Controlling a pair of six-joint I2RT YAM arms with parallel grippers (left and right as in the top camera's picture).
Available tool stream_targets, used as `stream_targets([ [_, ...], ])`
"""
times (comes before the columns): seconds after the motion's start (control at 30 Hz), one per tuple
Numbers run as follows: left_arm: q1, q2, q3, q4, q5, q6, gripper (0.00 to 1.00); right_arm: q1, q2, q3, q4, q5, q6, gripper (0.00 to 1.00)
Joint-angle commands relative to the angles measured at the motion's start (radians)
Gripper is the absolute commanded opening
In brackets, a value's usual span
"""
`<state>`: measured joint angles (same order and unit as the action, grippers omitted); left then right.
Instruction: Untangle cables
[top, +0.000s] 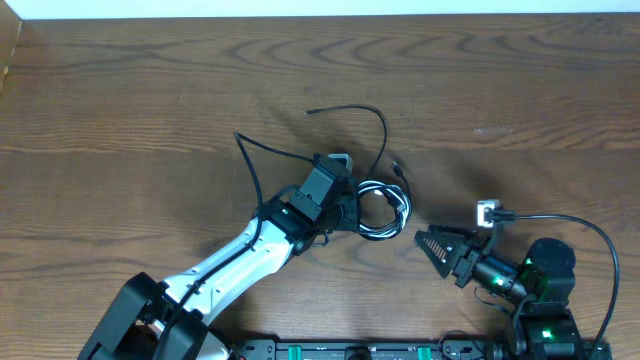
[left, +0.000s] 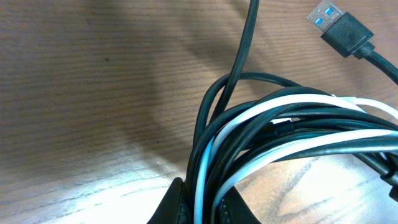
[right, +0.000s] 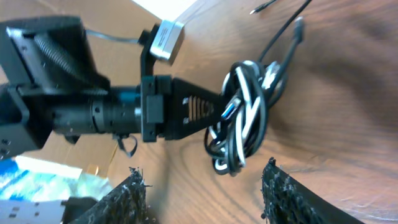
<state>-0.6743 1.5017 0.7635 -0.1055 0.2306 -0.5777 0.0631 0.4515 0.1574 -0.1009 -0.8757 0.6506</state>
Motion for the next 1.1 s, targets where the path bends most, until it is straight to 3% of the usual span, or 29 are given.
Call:
stream_targets([
  [0.0, 0.001, -0.015, 0.002, 0.003, 0.052, 0.01, 0.08, 0.059, 0.0, 0.0, -0.001, 0.048, 0.018, 0.58],
  [0.47, -0.069, -0.015, 0.002, 0.003, 0.076, -0.003, 0.08, 0.282, 0.0, -0.006, 0.015, 0.36, 0.068, 0.58],
  [0.77, -0.098, -0.015, 0.002, 0.01, 0.077, -0.006, 0.08, 0.306, 0.011, -0.01, 0.03, 0.373, 0.122, 0.5],
  [1.07, -0.098, -0.015, 0.002, 0.037, 0.106, -0.025, 0.08, 0.319, 0.164, -0.014, 0.116, 0.341, 0.142, 0.42],
])
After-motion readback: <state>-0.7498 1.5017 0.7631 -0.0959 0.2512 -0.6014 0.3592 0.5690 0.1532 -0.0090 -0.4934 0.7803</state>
